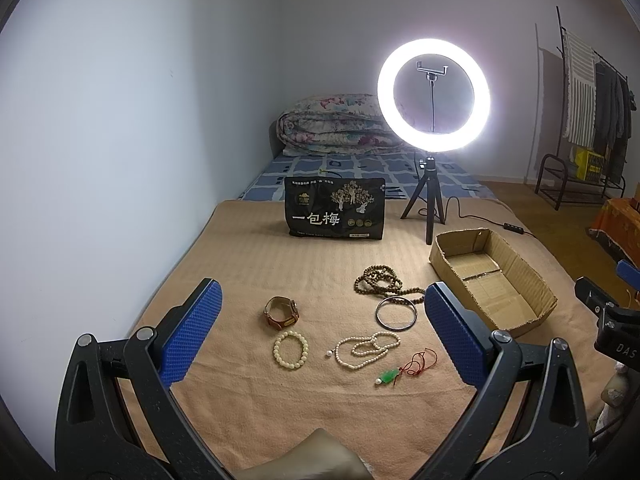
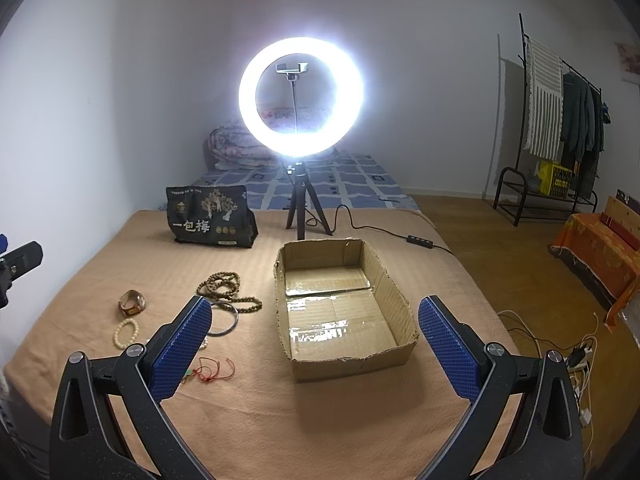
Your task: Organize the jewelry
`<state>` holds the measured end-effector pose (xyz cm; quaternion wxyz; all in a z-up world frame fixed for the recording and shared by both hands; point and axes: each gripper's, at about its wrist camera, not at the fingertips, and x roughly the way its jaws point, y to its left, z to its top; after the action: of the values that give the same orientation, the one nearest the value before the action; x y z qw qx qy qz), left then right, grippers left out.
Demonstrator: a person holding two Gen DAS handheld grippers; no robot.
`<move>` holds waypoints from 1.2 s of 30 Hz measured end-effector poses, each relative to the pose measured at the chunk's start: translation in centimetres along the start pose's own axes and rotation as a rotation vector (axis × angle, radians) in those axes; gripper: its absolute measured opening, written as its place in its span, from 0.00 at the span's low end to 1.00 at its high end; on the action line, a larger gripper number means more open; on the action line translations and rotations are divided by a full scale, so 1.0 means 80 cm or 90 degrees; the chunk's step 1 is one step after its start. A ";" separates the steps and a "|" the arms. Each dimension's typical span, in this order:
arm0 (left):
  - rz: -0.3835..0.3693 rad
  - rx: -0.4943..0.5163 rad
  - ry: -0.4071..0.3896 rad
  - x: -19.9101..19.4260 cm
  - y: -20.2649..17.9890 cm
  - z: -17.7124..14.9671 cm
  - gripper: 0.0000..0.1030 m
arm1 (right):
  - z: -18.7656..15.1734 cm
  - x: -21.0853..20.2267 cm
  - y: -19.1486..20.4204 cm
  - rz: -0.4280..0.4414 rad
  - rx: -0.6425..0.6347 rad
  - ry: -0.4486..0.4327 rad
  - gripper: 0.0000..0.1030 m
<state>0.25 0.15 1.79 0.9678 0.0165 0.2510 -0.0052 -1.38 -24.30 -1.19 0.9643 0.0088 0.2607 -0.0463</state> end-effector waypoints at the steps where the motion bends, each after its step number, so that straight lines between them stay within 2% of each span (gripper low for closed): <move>1: 0.000 0.000 0.000 0.001 0.000 0.002 1.00 | 0.001 0.000 0.000 0.001 0.000 0.000 1.00; 36: 0.001 -0.001 -0.005 -0.005 -0.003 -0.008 1.00 | 0.001 -0.001 0.001 0.011 0.000 0.004 1.00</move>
<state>-0.41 -0.03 1.43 0.9688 0.0159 0.2471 -0.0043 -1.39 -24.20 -1.09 0.9638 0.0111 0.2637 -0.0382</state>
